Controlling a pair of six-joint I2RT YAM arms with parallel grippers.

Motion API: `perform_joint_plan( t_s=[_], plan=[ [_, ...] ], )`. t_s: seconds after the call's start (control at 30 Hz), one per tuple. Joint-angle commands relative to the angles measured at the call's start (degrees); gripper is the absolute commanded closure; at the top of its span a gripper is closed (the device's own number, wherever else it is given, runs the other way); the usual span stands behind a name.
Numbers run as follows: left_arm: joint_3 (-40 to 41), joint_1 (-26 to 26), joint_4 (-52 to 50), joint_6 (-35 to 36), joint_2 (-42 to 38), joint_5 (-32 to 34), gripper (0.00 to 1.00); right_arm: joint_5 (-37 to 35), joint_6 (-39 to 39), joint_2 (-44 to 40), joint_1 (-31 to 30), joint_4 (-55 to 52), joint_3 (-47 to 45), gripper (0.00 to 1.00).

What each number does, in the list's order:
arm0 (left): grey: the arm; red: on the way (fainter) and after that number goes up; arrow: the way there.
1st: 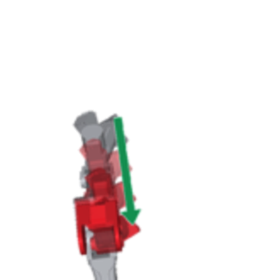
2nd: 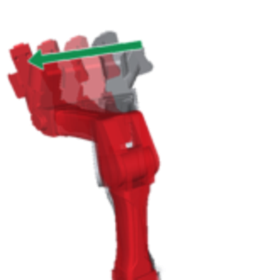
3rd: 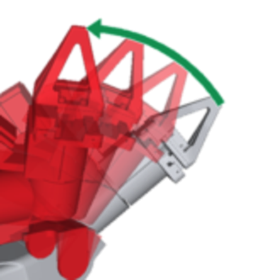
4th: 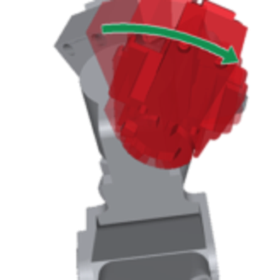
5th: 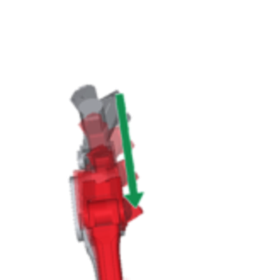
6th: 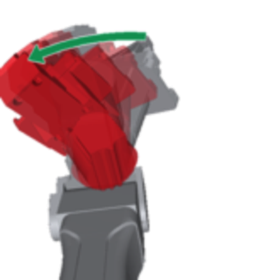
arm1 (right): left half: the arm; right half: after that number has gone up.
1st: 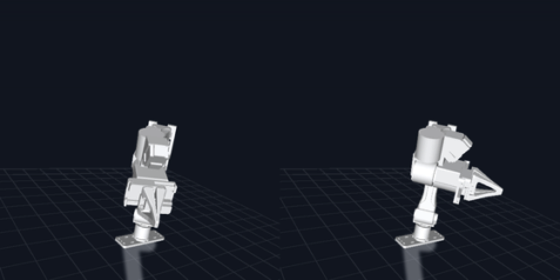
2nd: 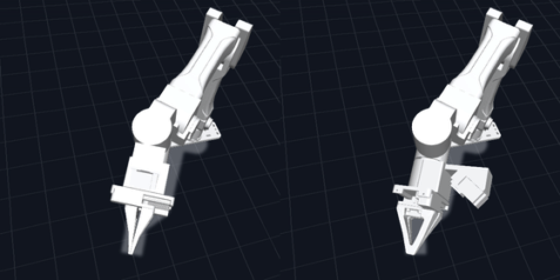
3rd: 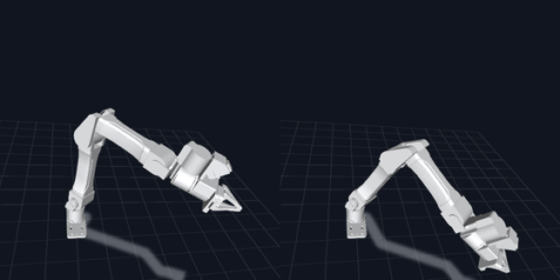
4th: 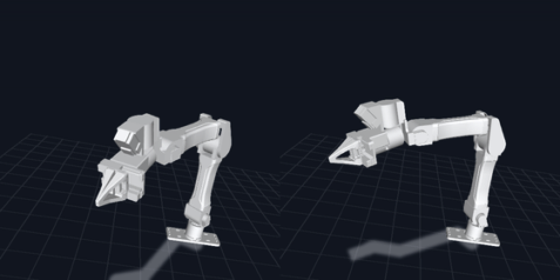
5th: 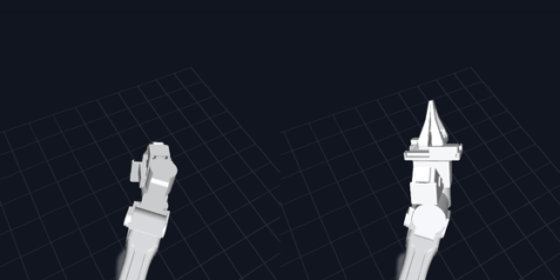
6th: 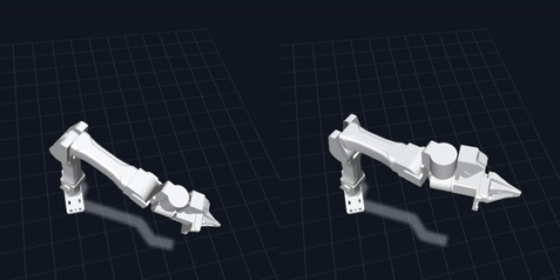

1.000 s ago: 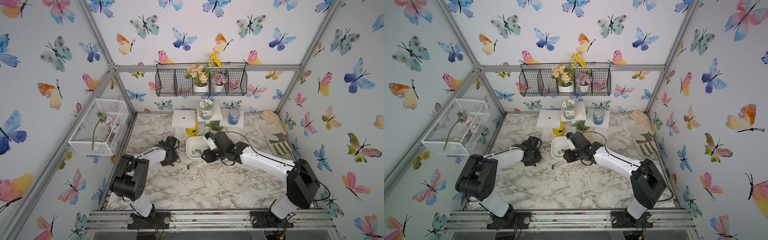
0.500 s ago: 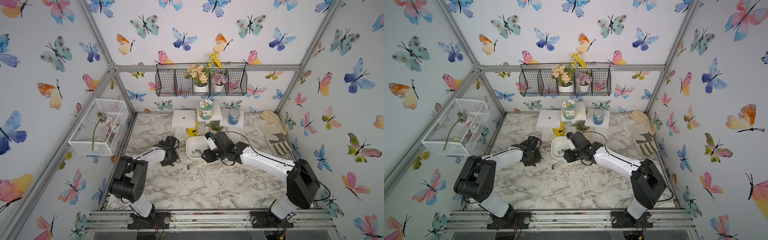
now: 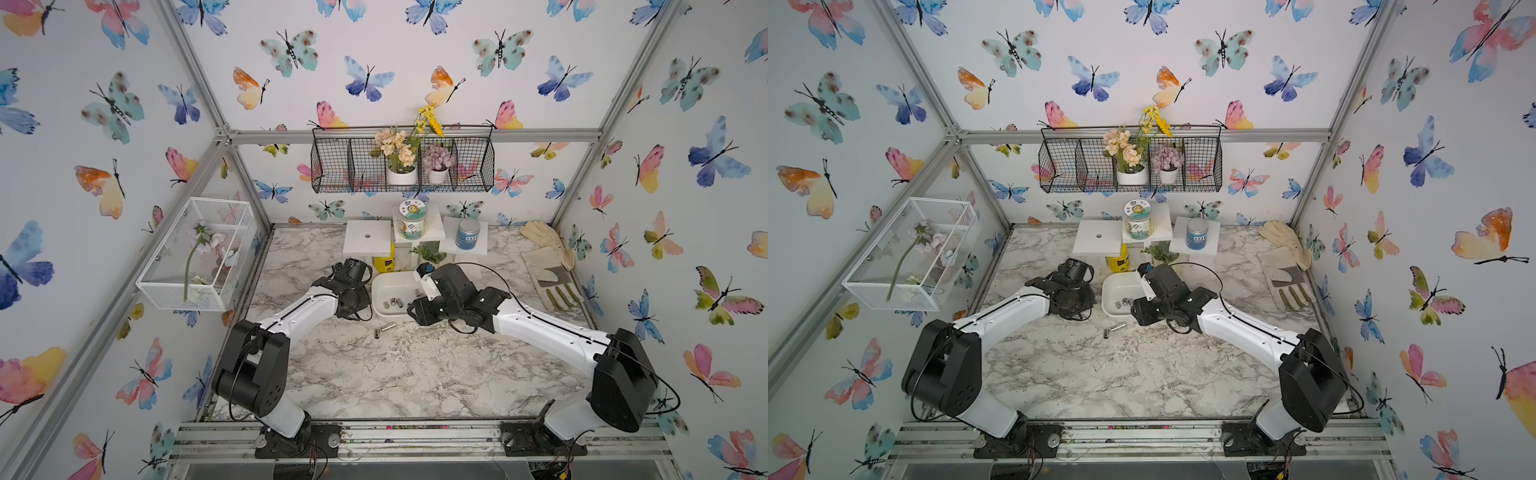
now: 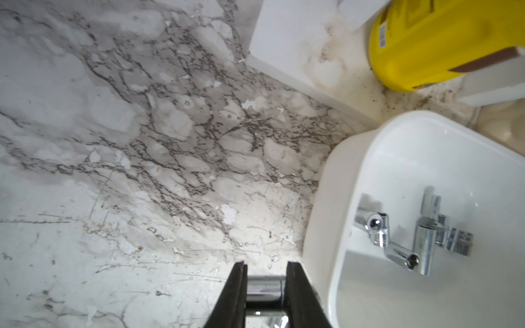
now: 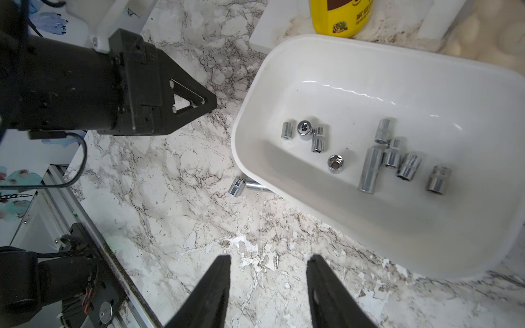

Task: Put the socket on the desktop into the storage box
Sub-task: Place the socket head in the storage box.

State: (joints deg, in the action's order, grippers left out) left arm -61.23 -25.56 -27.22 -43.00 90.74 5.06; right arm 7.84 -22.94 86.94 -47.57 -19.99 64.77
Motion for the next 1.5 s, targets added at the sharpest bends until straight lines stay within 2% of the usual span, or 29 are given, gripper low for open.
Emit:
perform_joint_plan(
  t_s=[0.0,0.6,1.47],
  plan=[
    [-2.48,-2.19,-1.86,-1.27,-0.39,-0.37,0.80,-2.25,-0.70,-2.41,-0.05,0.14,-1.63,0.51],
    [-12.27,-10.18,-3.01,-2.85,6.30,0.14,0.80,-3.04,-1.93,-9.74,3.35,-1.19,-6.83,0.50],
    [-22.48,-13.29,-3.39,-0.31,18.58,-0.44,0.80,-3.68,-2.90,-10.65,4.91,-1.46,-8.08,0.50]
  ],
)
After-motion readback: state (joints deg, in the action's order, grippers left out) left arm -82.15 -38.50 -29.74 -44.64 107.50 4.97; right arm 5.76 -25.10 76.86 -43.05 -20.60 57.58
